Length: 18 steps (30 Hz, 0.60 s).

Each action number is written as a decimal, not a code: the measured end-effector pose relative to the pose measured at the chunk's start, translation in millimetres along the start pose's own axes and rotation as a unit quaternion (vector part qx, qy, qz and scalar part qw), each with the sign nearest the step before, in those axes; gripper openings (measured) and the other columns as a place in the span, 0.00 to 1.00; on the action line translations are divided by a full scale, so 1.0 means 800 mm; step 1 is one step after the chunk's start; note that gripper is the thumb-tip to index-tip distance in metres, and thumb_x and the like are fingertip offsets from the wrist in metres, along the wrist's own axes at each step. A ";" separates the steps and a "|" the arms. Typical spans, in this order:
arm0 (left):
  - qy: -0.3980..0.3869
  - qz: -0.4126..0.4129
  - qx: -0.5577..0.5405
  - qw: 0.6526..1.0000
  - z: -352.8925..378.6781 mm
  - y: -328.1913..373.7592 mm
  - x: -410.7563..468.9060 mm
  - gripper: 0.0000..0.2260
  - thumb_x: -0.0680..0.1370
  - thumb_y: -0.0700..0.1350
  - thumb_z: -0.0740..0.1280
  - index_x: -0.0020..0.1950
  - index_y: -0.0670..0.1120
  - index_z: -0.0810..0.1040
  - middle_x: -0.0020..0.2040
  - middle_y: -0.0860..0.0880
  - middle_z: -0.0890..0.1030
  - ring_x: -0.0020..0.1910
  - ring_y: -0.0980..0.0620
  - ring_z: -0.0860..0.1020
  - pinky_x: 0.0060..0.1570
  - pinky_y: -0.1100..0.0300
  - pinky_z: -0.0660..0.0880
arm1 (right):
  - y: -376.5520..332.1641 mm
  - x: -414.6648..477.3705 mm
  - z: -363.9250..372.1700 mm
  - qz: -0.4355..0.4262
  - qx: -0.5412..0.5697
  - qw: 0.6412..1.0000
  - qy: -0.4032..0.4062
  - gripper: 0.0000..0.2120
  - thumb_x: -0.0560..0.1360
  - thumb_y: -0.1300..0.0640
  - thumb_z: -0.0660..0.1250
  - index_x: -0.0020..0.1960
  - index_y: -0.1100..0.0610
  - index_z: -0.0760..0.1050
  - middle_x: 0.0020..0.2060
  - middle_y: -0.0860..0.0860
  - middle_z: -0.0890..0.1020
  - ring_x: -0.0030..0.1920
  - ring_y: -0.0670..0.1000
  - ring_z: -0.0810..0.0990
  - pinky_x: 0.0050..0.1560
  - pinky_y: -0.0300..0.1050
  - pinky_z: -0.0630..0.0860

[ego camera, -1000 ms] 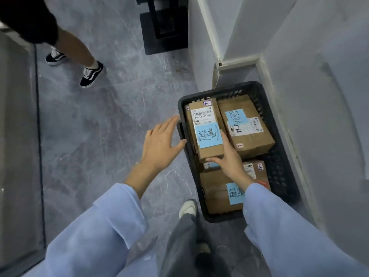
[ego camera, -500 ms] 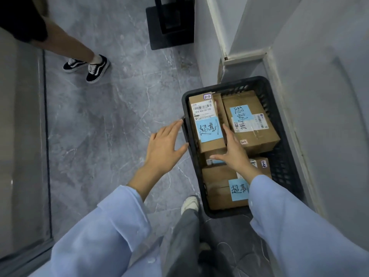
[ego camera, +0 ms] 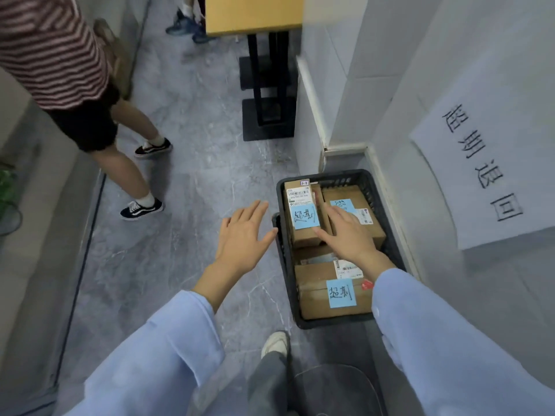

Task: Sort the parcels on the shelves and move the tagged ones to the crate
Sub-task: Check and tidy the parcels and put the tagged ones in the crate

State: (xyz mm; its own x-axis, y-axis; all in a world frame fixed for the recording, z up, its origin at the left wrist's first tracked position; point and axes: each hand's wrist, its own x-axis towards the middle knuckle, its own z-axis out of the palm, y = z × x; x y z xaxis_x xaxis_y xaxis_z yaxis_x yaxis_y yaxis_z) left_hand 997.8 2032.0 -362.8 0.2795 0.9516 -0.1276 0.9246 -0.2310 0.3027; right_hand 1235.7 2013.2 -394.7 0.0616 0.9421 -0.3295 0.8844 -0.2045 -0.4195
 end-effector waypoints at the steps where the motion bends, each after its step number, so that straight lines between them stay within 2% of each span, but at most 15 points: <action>1: 0.003 -0.004 0.001 1.000 -0.009 0.003 -0.009 0.28 0.82 0.60 0.55 0.79 0.52 0.57 0.79 0.52 0.59 0.75 0.50 0.59 0.70 0.52 0.54 | -0.006 -0.010 -0.008 -0.007 -0.009 1.000 -0.002 0.34 0.79 0.35 0.56 0.80 0.45 0.50 0.78 0.49 0.59 0.77 0.55 0.59 0.72 0.58 0.63; 11: 0.087 -0.050 0.027 0.995 -0.102 -0.003 -0.126 0.29 0.81 0.62 0.53 0.80 0.53 0.53 0.80 0.52 0.56 0.76 0.49 0.59 0.70 0.52 0.55 | -0.100 -0.111 -0.074 -0.098 -0.089 0.991 0.014 0.33 0.80 0.37 0.54 0.80 0.49 0.51 0.79 0.50 0.56 0.78 0.55 0.54 0.75 0.55 0.57; 18: 0.162 -0.167 0.042 0.972 -0.174 -0.077 -0.276 0.31 0.80 0.63 0.56 0.80 0.53 0.55 0.80 0.53 0.57 0.76 0.49 0.59 0.71 0.49 0.58 | -0.258 -0.173 -0.060 -0.245 -0.152 0.958 0.013 0.34 0.79 0.35 0.54 0.80 0.47 0.51 0.79 0.50 0.56 0.77 0.55 0.56 0.74 0.54 0.59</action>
State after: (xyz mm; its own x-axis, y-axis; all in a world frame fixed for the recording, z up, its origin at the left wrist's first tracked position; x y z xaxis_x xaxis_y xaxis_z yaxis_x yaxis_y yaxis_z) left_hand 843.4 1864.5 -221.9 -0.1228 0.9870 0.1035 0.9717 0.0983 0.2150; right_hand 1067.1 1937.4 -221.7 -0.3867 0.9124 -0.1338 0.9038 0.3461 -0.2518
